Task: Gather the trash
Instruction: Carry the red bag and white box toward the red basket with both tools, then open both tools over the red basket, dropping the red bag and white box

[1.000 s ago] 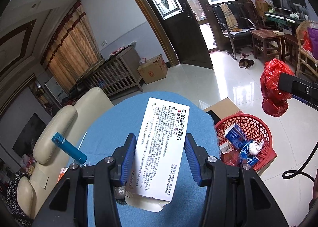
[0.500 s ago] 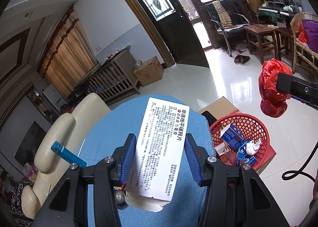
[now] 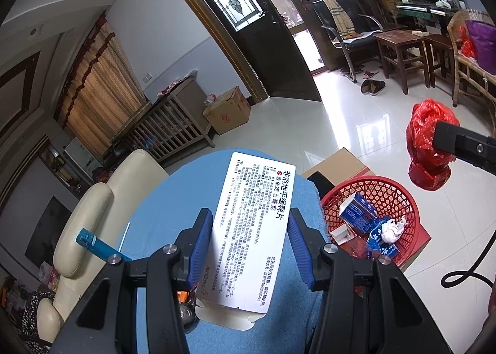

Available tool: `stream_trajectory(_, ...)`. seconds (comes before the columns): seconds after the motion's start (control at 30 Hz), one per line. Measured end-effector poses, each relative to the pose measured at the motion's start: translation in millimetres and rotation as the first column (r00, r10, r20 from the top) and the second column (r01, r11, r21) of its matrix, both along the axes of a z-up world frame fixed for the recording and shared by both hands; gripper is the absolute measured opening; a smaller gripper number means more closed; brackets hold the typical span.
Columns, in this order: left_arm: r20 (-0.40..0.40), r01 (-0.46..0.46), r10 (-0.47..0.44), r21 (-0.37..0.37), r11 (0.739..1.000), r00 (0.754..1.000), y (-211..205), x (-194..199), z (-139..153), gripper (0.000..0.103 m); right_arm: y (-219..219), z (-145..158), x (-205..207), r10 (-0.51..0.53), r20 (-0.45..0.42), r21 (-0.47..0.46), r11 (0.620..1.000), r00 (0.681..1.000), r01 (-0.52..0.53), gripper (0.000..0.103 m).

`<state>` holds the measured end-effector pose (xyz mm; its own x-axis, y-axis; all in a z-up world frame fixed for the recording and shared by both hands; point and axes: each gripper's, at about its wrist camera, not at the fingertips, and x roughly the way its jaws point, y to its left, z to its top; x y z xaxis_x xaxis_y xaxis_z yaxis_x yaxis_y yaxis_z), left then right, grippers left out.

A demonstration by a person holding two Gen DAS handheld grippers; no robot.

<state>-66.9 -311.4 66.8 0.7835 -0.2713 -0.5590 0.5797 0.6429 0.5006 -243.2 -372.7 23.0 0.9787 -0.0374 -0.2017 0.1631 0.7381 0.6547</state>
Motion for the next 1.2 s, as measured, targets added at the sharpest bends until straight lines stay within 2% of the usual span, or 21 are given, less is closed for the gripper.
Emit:
stream_trajectory(0.53,-0.01,0.009,-0.009,0.017,1.0,1.0,-15,8,-10,0.051,-11,-11,-4,-0.038,-0.06,0.033,0.999,0.997,0.04,0.049)
stream_trajectory(0.83,-0.136,0.04,-0.042,-0.017,0.999,0.99,-31,29,-27,0.051,-31,-33,-1,-0.084,-0.133,0.094,0.991,0.988,0.097,0.049)
stream_trajectory(1.03,-0.236,0.079,-0.088,-0.048,0.996,0.968,-47,38,-40,0.052,-44,-61,9,-0.091,-0.187,0.16,0.98,0.978,0.122,0.051)
stream_trajectory(1.1,-0.247,0.069,-0.079,-0.049,0.996,0.966,-50,41,-44,0.053,-47,-71,13,-0.095,-0.21,0.166,0.977,0.973,0.131,0.052)
stream_trajectory(1.2,-0.313,0.074,-0.095,-0.077,0.994,0.945,-49,48,-48,0.054,-51,-83,16,-0.098,-0.229,0.185,0.972,0.968,0.142,0.054)
